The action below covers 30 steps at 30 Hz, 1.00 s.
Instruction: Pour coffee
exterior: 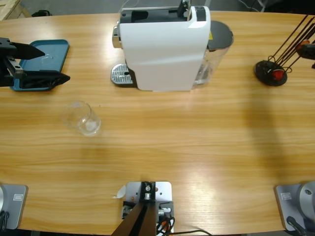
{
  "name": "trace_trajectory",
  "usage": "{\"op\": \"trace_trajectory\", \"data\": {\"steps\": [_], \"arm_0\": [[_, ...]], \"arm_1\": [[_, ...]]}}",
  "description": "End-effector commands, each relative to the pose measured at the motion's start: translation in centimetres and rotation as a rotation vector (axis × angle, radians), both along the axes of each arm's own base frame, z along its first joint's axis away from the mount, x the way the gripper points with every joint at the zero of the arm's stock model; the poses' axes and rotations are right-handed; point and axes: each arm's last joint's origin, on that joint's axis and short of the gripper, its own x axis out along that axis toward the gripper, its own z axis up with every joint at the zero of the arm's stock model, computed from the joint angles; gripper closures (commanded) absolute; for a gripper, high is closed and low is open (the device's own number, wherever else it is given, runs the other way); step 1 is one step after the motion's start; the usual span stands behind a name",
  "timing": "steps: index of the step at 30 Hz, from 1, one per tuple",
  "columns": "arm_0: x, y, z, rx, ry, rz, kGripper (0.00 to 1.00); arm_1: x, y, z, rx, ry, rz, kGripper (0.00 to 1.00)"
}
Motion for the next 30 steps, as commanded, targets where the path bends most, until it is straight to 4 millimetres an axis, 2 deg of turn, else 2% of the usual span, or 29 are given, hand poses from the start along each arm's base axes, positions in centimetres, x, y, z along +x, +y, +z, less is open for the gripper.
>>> {"op": "trace_trajectory", "data": {"steps": [1,4,10,14,16,19,22,25,30], "arm_0": [[0.0,0.4,-1.3,0.018,0.021,0.027,0.004],[0.0,0.3,-1.3,0.011,0.024,0.031,0.004],[-0.2,0.5,-1.4,0.008,0.025,0.033,0.004],[-0.2,0.5,-1.4,0.007,0.024,0.033,0.004],[-0.1,0.4,-1.4,0.007,0.024,0.033,0.004],[-0.1,0.4,-1.3,0.002,0.017,0.034,0.004],[-0.3,0.6,-1.2,-0.001,0.012,0.034,0.004],[-1.2,1.3,-1.0,-0.014,-0.007,0.037,0.004],[-3.6,3.2,-0.8,-0.024,-0.050,0.055,0.004]], "arm_1": [[-0.7,-0.3,4.9,-0.010,-0.110,0.006,1.000],[-1.1,-0.4,6.6,-0.010,-0.141,0.006,1.000],[-2.0,-0.5,8.7,-0.020,-0.169,0.006,1.000],[-3.9,-0.4,11.4,-0.018,-0.217,0.040,1.000],[-5.1,0.4,12.8,0.006,-0.241,0.146,1.000],[-6.4,3.1,13.5,0.015,-0.211,0.518,1.000],[-7.0,6.4,13.3,-0.014,-0.140,0.853,1.000],[-5.7,9.9,14.1,-0.039,-0.085,1.067,1.000],[-1.8,17.4,16.5,-0.098,-0.023,1.307,1.000]]}}
